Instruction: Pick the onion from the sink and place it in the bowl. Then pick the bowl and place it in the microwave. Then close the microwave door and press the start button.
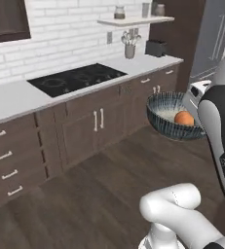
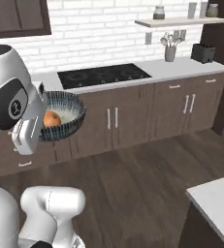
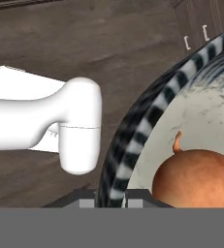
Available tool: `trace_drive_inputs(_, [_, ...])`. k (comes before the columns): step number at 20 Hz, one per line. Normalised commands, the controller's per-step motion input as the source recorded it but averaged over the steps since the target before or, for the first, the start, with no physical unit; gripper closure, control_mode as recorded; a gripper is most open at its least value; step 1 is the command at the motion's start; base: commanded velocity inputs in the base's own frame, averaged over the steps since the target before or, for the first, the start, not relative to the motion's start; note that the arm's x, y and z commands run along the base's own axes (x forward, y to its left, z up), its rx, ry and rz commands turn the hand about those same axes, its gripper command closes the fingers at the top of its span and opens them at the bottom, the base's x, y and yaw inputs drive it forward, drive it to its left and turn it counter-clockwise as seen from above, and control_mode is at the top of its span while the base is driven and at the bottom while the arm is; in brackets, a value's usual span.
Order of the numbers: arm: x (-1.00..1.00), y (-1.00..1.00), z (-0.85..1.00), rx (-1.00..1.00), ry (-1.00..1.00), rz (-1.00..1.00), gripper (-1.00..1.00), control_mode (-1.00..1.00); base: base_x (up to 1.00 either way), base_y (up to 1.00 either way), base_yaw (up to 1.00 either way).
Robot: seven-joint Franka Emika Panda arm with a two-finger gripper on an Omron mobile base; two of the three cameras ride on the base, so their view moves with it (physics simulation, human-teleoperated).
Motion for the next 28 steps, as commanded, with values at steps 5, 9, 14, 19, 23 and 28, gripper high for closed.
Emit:
trace_drive_inputs(5, [0.00,0.00,0.00,0.00,0.00,0.00,1.00,1.00,0.00,0.04,-1.00])
trace_drive_inputs(9, [0.00,0.00,0.00,0.00,0.00,0.00,1.00,1.00,0.00,0.06,-1.00])
trace_drive_inputs(14, [0.00,0.00,0.00,0.00,0.00,0.00,1.00,1.00,0.00,0.05,-1.00])
trace_drive_inputs(19, [0.00,0.00,0.00,0.00,0.00,0.00,1.00,1.00,0.00,0.04,-1.00])
trace_drive_inputs(23, [0.00,0.00,0.00,0.00,0.00,0.00,1.00,1.00,0.00,0.04,-1.00])
trace_drive_inputs(28, [0.00,0.00,0.00,0.00,0.00,0.00,1.00,1.00,0.00,0.10,-1.00])
